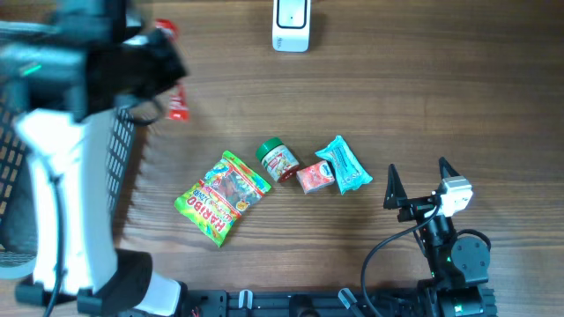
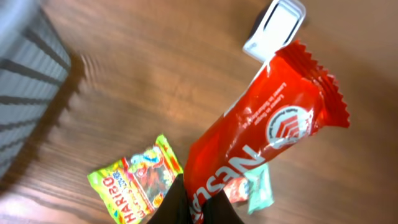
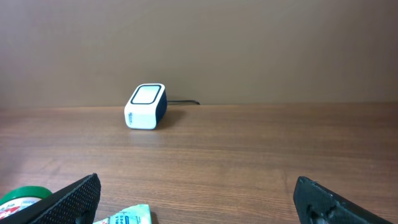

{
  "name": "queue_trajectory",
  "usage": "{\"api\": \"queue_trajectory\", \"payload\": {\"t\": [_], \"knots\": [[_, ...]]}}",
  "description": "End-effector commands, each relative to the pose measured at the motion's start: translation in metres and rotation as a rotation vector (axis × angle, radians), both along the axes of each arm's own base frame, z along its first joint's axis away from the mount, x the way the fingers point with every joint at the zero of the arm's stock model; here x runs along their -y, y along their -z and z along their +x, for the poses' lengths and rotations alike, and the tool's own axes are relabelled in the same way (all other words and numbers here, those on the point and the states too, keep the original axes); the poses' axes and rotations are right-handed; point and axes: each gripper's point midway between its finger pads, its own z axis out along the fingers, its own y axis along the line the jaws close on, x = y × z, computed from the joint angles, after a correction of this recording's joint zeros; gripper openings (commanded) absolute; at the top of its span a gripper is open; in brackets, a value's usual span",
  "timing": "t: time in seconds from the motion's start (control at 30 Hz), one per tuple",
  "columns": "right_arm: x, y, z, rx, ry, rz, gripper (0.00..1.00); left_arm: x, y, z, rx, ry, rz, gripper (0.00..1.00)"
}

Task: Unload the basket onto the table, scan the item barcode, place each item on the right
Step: 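Carry the Nescafe stick out and drop it onto the Haribo bag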

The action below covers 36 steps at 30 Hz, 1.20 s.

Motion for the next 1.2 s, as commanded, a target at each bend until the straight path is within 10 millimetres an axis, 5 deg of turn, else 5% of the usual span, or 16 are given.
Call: {"api": "queue_trajectory", "payload": {"t": [0.0,0.27,0.5,0.77,0.97,1.17], "knots": [[-0.002,-0.001,0.000,0.004,-0.011,-0.005,1.00,0.022,0.034,0.011,-0.052,-0.043,0.045,0.04],[-0.002,-0.001,0.000,0.004,-0.011,-0.005,1.00,0.060,0.120,0.021,-0.163,-0.056,0.037,0.04],[-0.002,-0.001,0.000,0.004,-0.011,-0.004,1.00,0.071,0.171,0.011,-0.237,-0.110,0.040,0.04],[-0.002,-0.001,0.000,0.004,-0.011,-0.005,1.00,0.062,0.253,-0.025,-0.387,-0.442,-0.008,0.04],[-0.002,-0.001,0.000,0.004,-0.011,-0.005,1.00,0.060,0.308,-0.044,-0.412,-0.460,-0.011,0.04],[-0.002,-0.001,0.000,0.004,-0.011,-0.005,1.00,0.058,0.330,-0.051,-0.404,-0.480,-0.023,0.04]]}}
